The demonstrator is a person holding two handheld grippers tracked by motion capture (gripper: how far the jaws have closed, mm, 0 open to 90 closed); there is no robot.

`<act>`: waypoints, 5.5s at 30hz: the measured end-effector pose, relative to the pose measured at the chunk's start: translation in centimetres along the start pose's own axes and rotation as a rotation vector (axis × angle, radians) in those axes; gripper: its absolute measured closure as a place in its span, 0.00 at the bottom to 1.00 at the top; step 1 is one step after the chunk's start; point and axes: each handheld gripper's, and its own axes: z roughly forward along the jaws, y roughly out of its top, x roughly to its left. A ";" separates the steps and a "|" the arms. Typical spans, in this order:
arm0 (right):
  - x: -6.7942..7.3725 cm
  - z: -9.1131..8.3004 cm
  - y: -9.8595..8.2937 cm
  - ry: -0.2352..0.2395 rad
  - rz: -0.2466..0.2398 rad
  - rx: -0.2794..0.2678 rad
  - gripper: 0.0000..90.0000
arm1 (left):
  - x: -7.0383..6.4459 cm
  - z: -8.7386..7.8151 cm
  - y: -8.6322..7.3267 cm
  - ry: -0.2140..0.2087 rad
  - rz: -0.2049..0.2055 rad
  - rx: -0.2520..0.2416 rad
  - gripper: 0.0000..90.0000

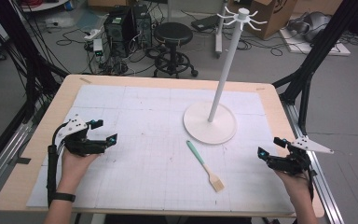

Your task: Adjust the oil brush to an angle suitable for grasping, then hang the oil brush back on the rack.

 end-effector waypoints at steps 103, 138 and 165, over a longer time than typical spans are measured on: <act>14.5 11.2 0.0 0.159 -0.187 0.469 0.90 | -0.5 -0.4 0.2 -0.043 -0.024 -0.004 0.18; 10.2 4.8 6.7 0.156 -0.096 0.143 0.92 | -0.5 -0.4 0.2 -0.047 -0.024 -0.001 0.18; 6.5 -5.0 19.0 0.114 -0.107 -0.190 0.92 | -0.3 -0.5 0.2 -0.043 -0.029 -0.004 0.18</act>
